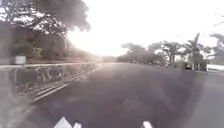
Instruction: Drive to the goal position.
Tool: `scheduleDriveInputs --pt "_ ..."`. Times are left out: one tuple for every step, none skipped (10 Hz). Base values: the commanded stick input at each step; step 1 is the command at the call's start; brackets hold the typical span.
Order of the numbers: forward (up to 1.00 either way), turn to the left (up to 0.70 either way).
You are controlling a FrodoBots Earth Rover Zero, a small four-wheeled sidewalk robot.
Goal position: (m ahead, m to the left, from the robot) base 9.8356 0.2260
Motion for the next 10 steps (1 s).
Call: scheduleDriveInputs --pt "0.7 -0.35" --pt "0.7 -0.35" --pt "0.7 -0.35" --pt "0.7 0.0" --pt "0.7 0.0" --pt "0.7 0.0" --pt "0.7 -0.32" --pt "0.7 -0.25" --pt "0.7 -0.17" --pt "0.7 0.0"
